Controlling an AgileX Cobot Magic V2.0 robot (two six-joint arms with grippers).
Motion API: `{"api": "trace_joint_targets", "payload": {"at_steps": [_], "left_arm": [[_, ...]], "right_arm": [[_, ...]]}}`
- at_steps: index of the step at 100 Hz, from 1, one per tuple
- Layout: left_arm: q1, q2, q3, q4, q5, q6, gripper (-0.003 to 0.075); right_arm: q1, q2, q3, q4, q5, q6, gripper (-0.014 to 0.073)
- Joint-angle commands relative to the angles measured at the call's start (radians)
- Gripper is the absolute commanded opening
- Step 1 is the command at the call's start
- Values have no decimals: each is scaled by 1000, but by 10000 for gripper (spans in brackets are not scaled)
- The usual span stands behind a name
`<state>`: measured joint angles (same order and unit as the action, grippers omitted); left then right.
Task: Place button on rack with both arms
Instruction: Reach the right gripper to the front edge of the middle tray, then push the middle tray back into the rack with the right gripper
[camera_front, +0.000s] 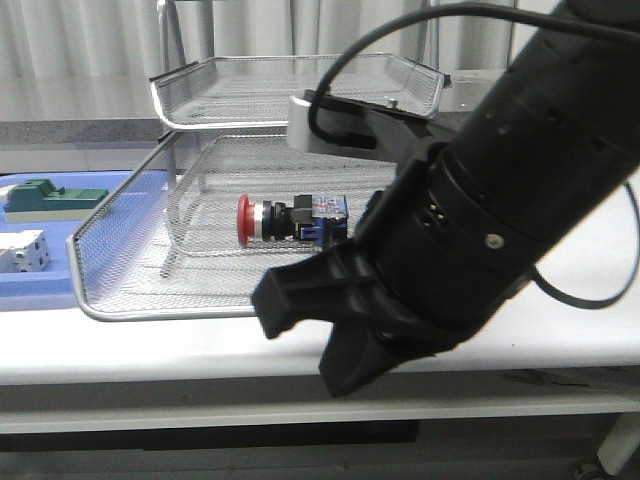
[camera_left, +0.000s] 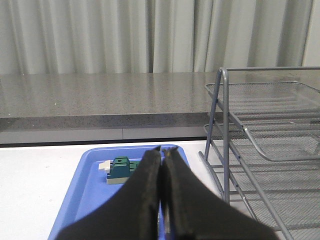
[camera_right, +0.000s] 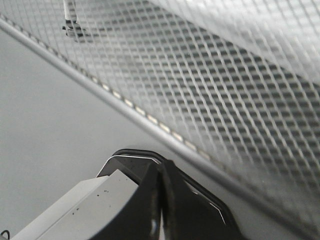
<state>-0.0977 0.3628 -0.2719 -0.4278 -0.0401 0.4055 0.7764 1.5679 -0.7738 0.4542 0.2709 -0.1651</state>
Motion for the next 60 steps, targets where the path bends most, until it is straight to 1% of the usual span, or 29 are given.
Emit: {"api": "trace_joint_targets", "payload": {"at_steps": [1,15,32,60], "left_arm": [[0,4,-29,-7,-74,-10,-20],[0,4,-29,-7,-74,-10,-20],[0,4,-29,-7,-74,-10,-20],[0,4,-29,-7,-74,-10,-20]], "right_arm": [[3,-6,-60,-19,-38,-9,-56],[1,29,-113,-47,-27,-9,-56],[-35,72,-172,-78,-5,-9,-56],[-155,125,-267,-152,-1,-9,-56]]}}
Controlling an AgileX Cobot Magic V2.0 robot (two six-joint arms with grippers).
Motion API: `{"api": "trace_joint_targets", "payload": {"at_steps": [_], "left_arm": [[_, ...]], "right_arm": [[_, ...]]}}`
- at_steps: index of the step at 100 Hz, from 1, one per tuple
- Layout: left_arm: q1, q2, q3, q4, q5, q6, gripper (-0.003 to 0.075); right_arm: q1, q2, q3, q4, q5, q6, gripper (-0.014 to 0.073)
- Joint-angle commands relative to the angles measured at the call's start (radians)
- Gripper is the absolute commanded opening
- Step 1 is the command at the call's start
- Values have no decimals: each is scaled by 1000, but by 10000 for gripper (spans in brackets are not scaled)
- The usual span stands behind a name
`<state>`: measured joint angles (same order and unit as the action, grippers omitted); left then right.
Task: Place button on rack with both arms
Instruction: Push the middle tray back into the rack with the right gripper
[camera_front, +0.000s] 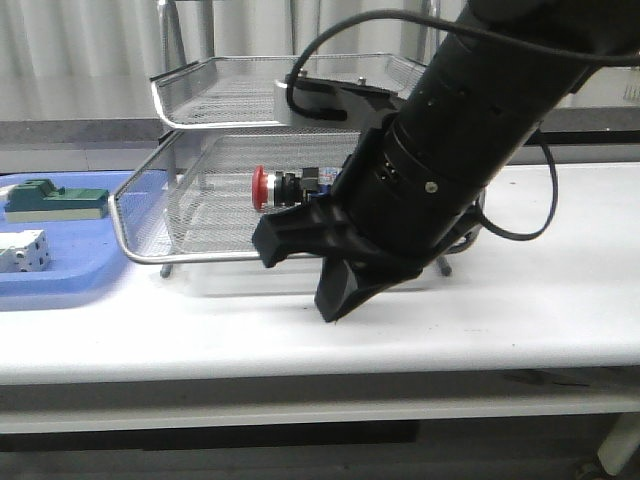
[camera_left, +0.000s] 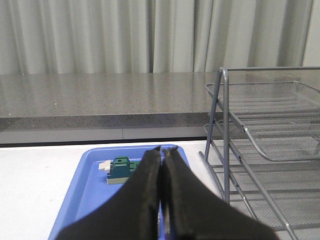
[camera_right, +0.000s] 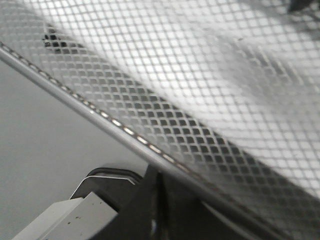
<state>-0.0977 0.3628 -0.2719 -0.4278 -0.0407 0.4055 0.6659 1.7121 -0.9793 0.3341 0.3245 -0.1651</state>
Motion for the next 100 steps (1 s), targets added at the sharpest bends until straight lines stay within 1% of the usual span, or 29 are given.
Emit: {"api": "trace_joint_targets", "payload": {"at_steps": [1,18,32,67,100], "left_arm": [[0,4,-29,-7,-73,-10,-20],[0,4,-29,-7,-73,-10,-20],[0,4,-29,-7,-73,-10,-20],[0,5,-29,-7,-73,-10,-20],[0,5,-29,-7,-73,-10,-20]], "right_arm": [[-49,-14,-65,-34,-52,-9,-56],[-121,60,-156,-73,-36,-9,-56],[-154,111,-234,-93,-28,-9,-56],[-183,156,-365,-111,-16,-9,-56],[-189,161,-388,-114,80,-9,-56]]}}
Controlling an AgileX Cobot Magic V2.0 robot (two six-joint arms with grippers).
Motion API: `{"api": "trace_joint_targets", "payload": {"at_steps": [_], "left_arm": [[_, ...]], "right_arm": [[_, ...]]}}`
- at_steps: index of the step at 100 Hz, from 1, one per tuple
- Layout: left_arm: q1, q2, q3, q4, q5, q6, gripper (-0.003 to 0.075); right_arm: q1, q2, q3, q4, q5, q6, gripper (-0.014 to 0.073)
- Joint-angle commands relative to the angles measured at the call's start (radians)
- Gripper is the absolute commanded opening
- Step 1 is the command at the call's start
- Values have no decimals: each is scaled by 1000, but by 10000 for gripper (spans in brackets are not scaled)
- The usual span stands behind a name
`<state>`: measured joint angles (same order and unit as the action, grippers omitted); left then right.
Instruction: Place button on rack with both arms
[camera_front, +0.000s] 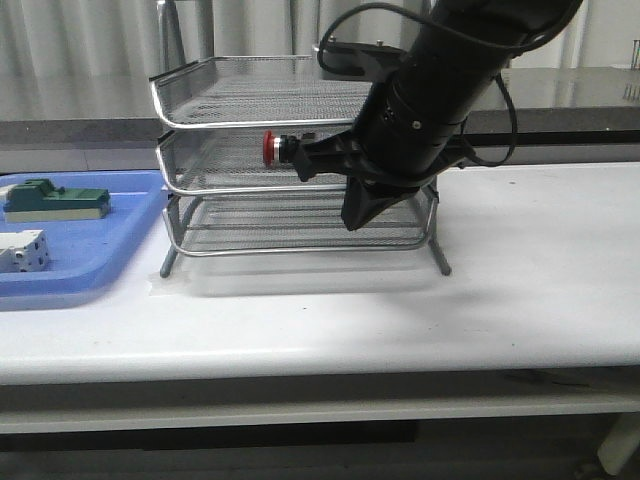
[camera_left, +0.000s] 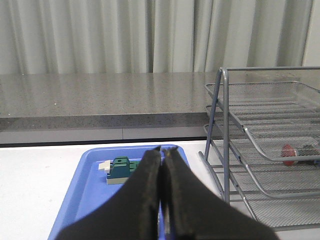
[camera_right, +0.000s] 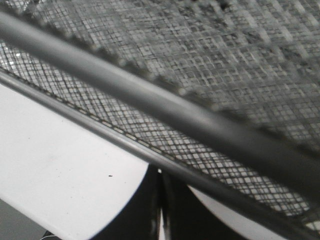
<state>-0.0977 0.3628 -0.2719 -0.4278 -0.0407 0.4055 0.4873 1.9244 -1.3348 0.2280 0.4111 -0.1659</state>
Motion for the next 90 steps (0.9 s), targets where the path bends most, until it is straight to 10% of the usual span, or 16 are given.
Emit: {"api": "trace_joint_targets", "payload": {"at_steps": [1,90], "left_arm": [[0,5,-29,-7,-73,-10,-20],[0,5,-29,-7,-73,-10,-20]], "right_arm": [[-10,-51,-32,-8,1,-9,-56],[-205,-465,193,-100,42,45,-56]]}}
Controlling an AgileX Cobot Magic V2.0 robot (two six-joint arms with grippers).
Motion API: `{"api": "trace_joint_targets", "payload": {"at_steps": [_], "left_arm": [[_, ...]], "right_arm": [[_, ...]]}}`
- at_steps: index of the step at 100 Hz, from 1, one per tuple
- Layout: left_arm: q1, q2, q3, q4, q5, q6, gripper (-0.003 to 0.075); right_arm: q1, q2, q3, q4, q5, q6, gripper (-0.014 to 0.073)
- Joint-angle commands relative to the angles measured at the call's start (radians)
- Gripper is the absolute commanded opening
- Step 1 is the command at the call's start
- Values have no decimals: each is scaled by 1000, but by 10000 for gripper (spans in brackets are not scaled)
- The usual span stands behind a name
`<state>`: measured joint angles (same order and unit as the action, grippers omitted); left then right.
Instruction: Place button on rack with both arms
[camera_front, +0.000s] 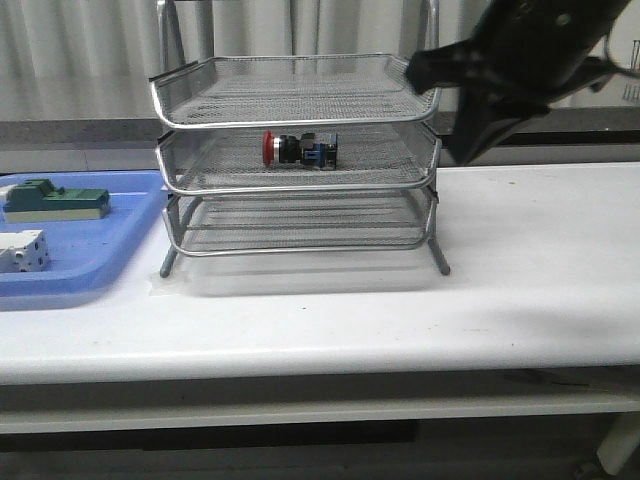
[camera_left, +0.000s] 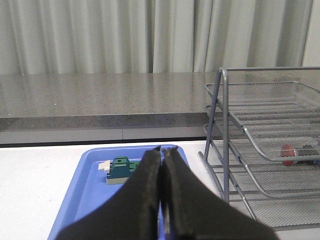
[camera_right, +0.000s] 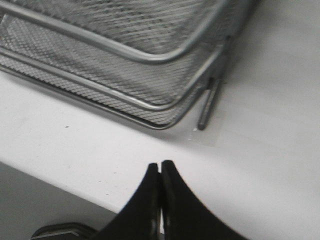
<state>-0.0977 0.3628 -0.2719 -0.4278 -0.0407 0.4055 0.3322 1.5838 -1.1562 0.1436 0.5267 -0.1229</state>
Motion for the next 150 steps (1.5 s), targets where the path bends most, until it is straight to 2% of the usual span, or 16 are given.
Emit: {"api": "trace_joint_targets", "payload": {"at_steps": [1,43,78,99,118,150], "left_arm": [[0,5,-29,-7,-73,-10,-20],[0,5,-29,-7,-73,-10,-20],[0,5,-29,-7,-73,-10,-20],[0,5,-29,-7,-73,-10,-20],[0,5,-29,-7,-73,-10,-20],[0,5,-29,-7,-73,-10,-20]], "right_arm": [[-54,-132,19,-16,-74,2,-56],[-250,-593,337,-29,-205,2,-56],[-270,-958,577,-29,-230,2,-56],[-270,-1152,653,-29,-225,2,-56],[-270,-1240,656,-29,-210,2,-56],[-270,-1242,656,-29,-210,2,-56]]}}
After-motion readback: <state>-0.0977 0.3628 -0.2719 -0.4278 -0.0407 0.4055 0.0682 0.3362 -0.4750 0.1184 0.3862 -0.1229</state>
